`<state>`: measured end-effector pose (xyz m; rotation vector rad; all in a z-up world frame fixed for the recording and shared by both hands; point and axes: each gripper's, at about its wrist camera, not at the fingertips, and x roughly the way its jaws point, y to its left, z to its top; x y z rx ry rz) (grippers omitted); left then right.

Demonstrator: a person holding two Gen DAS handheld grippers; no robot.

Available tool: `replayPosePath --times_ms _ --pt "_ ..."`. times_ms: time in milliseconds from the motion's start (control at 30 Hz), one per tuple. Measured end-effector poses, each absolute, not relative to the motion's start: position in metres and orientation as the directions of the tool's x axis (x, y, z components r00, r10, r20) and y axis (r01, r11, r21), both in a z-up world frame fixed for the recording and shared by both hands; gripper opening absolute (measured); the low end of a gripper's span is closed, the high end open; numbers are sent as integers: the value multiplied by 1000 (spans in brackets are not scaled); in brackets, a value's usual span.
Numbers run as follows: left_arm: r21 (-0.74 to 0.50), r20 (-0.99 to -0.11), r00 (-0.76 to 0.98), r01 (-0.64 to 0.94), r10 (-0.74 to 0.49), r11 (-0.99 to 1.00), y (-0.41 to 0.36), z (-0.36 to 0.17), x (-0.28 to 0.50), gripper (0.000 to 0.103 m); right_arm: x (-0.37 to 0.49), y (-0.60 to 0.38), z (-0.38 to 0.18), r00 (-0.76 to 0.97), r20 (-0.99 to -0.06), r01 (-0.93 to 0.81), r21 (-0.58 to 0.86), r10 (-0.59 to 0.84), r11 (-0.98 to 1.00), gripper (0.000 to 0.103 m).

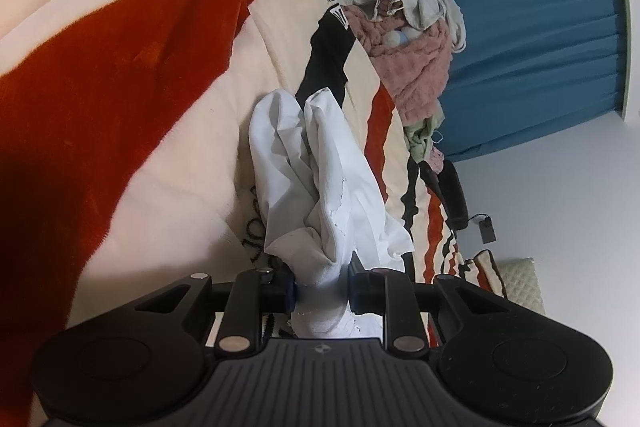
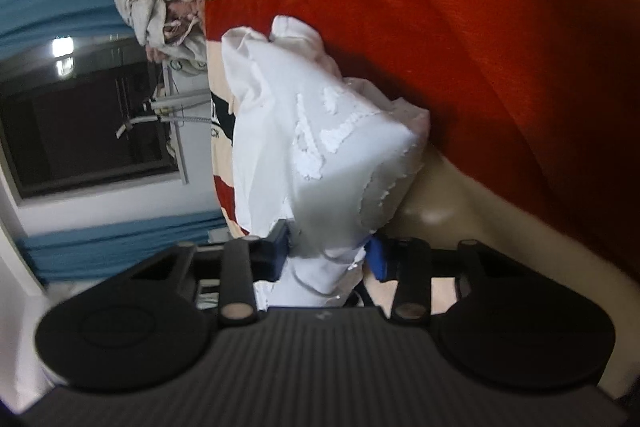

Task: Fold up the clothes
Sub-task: 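Grasp the bundle edge with both grippers and fold it over once more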

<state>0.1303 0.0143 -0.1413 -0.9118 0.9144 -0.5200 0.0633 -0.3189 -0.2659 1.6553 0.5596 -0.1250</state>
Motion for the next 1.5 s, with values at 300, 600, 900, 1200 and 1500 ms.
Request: replayPosePath --times_ms 300,600,900,1200,1500 --pt "-880 -401 502 22 -767 474 20 -126 121 24 55 -322 -233 908 -352 349 936 227 52 20" --pt "-883 -392 465 53 -794 467 1 -66 126 24 51 -346 -183 940 -273 263 962 205 78 19" --pt "-842 -434 381 151 -816 518 -116 -3 202 24 93 -436 -142 951 -268 256 962 156 89 19" --pt "-842 -418 313 219 -853 493 -297 21 345 22 201 -586 -99 952 -306 290 921 23 259 19" --pt "-738 -402 311 447 -861 506 -406 -9 417 22 218 -624 -179 945 -326 313 898 -9 310 19"
